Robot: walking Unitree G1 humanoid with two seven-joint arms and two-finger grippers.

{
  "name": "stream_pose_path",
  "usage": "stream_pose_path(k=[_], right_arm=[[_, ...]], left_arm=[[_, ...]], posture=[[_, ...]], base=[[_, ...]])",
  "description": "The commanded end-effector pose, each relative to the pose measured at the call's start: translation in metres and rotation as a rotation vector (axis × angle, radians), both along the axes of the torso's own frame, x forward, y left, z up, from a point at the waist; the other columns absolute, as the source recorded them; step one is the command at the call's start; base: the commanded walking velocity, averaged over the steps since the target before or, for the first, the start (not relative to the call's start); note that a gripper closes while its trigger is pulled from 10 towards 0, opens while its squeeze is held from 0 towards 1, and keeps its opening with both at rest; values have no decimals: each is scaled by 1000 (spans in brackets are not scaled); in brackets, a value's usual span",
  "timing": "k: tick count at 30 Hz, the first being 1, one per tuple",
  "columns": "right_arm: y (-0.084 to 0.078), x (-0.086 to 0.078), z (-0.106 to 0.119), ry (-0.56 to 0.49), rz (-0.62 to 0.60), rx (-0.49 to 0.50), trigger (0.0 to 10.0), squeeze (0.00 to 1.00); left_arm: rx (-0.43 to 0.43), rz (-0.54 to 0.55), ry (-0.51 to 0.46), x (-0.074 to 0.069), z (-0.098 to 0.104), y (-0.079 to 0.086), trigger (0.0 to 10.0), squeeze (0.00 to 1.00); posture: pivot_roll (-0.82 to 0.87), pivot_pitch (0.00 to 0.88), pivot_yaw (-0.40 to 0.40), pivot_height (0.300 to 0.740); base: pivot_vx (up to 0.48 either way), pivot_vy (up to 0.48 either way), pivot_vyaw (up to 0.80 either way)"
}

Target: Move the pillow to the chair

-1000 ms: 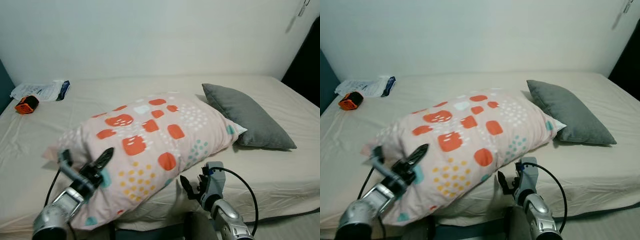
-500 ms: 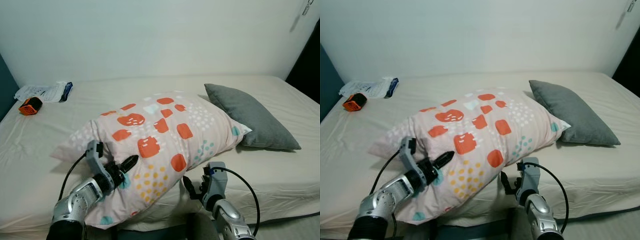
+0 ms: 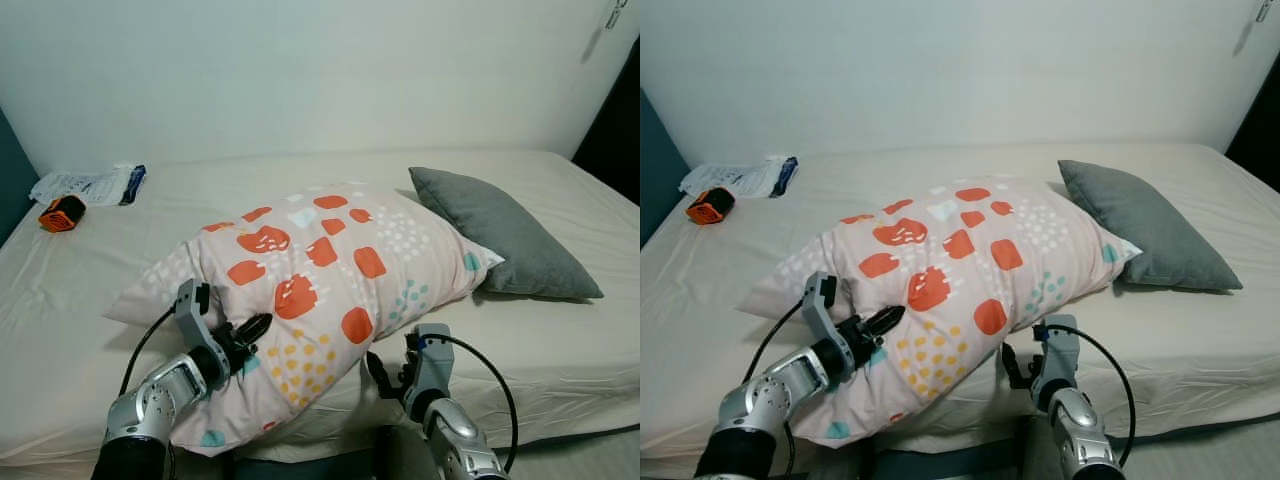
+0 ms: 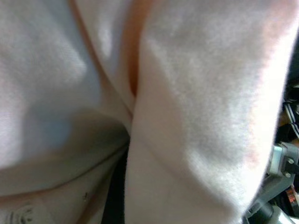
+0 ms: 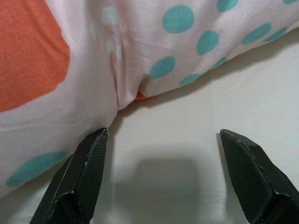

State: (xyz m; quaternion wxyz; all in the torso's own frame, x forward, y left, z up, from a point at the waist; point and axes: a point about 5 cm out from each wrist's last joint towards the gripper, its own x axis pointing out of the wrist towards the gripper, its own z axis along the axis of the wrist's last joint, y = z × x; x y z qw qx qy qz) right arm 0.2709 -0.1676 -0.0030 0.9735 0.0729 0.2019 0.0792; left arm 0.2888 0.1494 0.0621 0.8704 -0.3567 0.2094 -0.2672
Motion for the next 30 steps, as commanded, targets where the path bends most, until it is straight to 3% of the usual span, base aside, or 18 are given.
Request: stream_pose_path(k=[1, 3, 5, 8, 9, 11, 14, 17, 19, 21, 22, 24, 25, 27, 29, 30], right_arm=[[3, 0, -1, 1, -8, 4, 10000, 0], [3, 0, -1, 1, -8, 4, 10000, 0], [4, 0, -1, 0, -20, 7, 10000, 0], [4, 0, -2, -1, -27, 9, 10000, 0], [4, 0, -2, -5, -37, 14, 10000, 0], [4, 0, -2, -5, -37, 14, 10000, 0], [5, 0, -3, -1, -58, 23, 10000, 0], [5, 0, -3, 0, -59, 25, 10000, 0], [8, 2, -2, -5, -60, 31, 10000, 0], [10, 4, -1, -8, -60, 34, 10000, 0], [10, 4, -1, -8, -60, 34, 10000, 0], [11, 5, 0, -10, -59, 36, 10000, 0], [11, 5, 0, -10, -59, 36, 10000, 0], [13, 6, 0, -14, -57, 38, 10000, 0], [13, 6, 0, -14, -57, 38, 10000, 0], [13, 6, 1, -16, -56, 38, 10000, 0]], left_arm=[[-8, -125, -11, -7, 2, -7, 0, 0], [-8, -125, -11, -7, 2, -7, 0, 0], [54, -238, -23, -18, 3, 12, 0, 0], [99, -288, -21, -25, 2, 27, 0, 0], [156, -350, -9, -34, 2, 43, 0, 0], [156, -350, -9, -34, 2, 43, 0, 0], [365, -489, 56, -57, 9, 101, 0, 0], [406, -501, 70, -60, 11, 112, 0, 0], [543, -497, 112, -66, 24, 151, 0, 0], [630, -469, 138, -68, 37, 178, 0, 0], [630, -469, 138, -68, 37, 178, 0, 0], [689, -414, 150, -67, 53, 200, 0, 0], [689, -414, 150, -67, 53, 200, 0, 0], [746, -402, 179, -70, 64, 217, 0, 0], [746, -402, 179, -70, 64, 217, 0, 0], [787, -418, 212, -74, 67, 225, 0, 0]], posture=[[45, 0, -35, 562], [45, 0, -35, 562], [47, 0, -24, 562], [52, 0, -21, 562], [58, 0, -19, 562], [58, 0, -19, 562], [75, 0, -11, 562], [75, 0, -10, 562], [87, 0, -8, 562], [92, 0, -9, 562], [92, 0, -9, 562], [101, 0, -12, 562], [101, 0, -12, 562], [102, 0, -12, 562], [102, 0, -12, 562], [101, 0, -10, 562]], base=[[0, 0, 0], [0, 0, 0], [0, 0, 0], [0, 0, 0], [0, 0, 0], [0, 0, 0], [0, 0, 0], [0, 0, 0], [0, 0, 0], [0, 0, 0], [0, 0, 0], [0, 0, 0], [0, 0, 0], [0, 0, 0], [0, 0, 0], [0, 0, 0]])
